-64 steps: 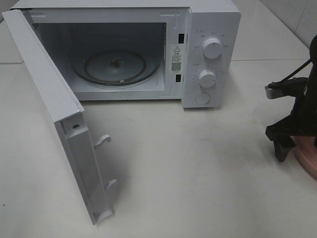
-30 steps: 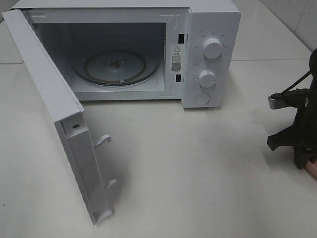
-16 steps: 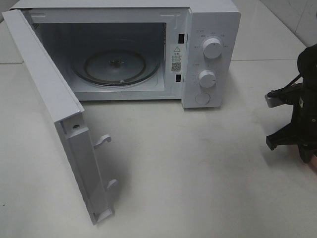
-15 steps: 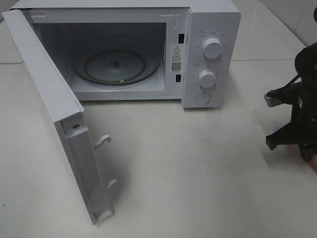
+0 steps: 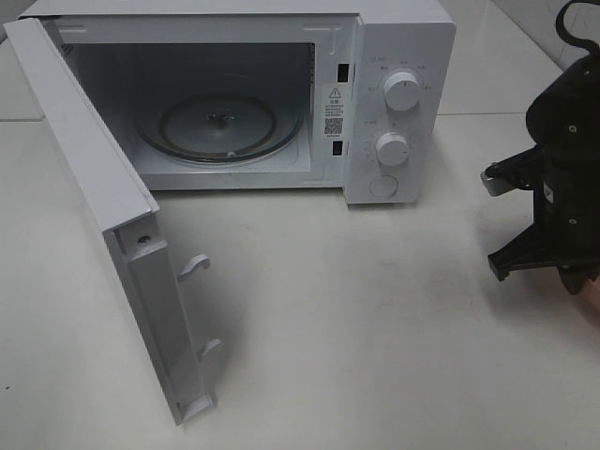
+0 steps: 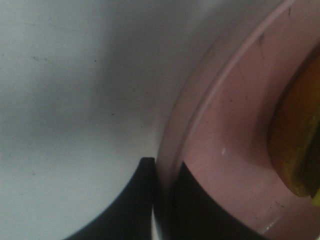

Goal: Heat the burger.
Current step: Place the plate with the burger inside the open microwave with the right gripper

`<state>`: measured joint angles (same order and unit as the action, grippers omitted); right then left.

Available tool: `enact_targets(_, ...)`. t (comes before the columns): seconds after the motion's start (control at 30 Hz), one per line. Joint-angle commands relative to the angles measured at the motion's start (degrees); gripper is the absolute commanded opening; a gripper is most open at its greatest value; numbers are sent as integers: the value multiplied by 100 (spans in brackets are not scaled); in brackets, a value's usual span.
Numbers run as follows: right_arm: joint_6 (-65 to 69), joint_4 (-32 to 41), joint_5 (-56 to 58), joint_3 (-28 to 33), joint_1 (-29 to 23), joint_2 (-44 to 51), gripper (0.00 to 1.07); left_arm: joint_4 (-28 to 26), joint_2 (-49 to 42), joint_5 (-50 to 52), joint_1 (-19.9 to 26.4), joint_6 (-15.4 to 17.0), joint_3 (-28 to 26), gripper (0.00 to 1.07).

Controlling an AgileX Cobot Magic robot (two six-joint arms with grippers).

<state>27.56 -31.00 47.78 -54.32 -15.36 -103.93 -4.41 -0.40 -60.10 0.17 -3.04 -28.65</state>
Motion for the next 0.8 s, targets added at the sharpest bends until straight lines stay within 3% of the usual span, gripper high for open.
enact_targets(0.03, 120, -413, 338, 23, -86, 189, 0, -6, -138, 63, -11, 11, 17, 98)
enact_targets(0.27, 138, -510, 579, 57, -286, 332, 0, -6, -138, 63, -11, 11, 17, 98)
enact_targets(0.8, 378, -642, 659, 739, -1043, 1054, 0, -6, -138, 63, -11, 11, 17, 98)
